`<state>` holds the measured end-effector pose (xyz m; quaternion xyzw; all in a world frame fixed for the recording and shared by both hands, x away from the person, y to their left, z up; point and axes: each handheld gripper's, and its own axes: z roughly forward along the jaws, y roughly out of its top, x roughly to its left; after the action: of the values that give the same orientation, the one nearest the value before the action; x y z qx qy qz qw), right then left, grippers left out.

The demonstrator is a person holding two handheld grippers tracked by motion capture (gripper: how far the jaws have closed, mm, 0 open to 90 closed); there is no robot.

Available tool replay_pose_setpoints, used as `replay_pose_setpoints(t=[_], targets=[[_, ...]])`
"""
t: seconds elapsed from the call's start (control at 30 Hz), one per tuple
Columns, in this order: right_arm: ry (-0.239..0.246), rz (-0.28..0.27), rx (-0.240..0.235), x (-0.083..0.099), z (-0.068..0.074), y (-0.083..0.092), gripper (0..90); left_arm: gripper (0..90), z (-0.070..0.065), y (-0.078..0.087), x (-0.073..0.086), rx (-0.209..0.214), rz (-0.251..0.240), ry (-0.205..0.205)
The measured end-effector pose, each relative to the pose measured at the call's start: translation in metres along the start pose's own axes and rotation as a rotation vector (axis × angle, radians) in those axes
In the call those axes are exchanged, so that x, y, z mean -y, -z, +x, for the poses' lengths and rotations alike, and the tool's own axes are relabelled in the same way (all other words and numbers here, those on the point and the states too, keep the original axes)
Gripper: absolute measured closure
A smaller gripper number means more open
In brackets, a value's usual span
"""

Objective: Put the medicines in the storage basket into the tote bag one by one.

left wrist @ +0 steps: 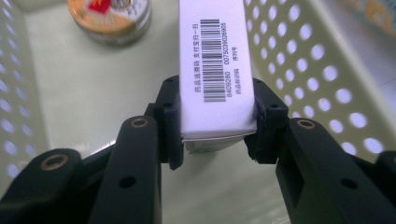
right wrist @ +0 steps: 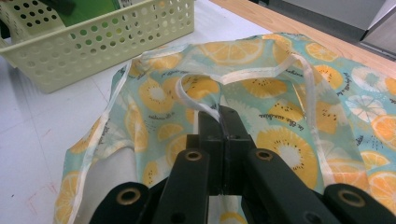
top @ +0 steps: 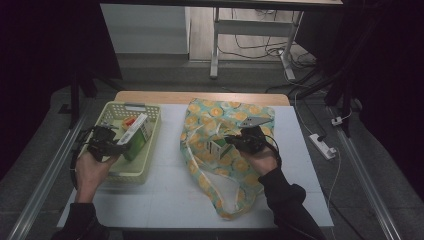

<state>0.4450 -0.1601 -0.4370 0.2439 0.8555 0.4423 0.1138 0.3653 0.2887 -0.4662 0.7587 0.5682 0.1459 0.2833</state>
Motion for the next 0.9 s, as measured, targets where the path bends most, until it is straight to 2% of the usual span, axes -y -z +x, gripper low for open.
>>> replay_pose_setpoints(t=[0.3, 0.57, 0.67, 0.77, 0.9], targets=[[0.000, -0.002, 0.002, 0.000, 0.000, 0.001, 89.5, 61.8, 0.000, 0.019, -0.002, 0.020, -0.081, -0.025], [-0.005, -0.008, 0.004, -0.001, -0.002, 0.003, 89.5, 61.9, -0.001, 0.043, -0.004, 0.079, -0.164, -0.033], [-0.003, -0.008, 0.004, -0.001, -0.002, 0.003, 89.5, 61.8, -0.005, 0.049, -0.005, 0.097, -0.187, -0.039], [-0.002, -0.008, 0.003, -0.001, -0.002, 0.002, 89.5, 61.9, -0.010, 0.053, -0.008, 0.106, -0.196, -0.063], [-0.004, -0.009, 0.002, -0.001, -0.002, 0.003, 89.5, 61.9, -0.018, 0.057, -0.011, 0.151, -0.208, -0.092]])
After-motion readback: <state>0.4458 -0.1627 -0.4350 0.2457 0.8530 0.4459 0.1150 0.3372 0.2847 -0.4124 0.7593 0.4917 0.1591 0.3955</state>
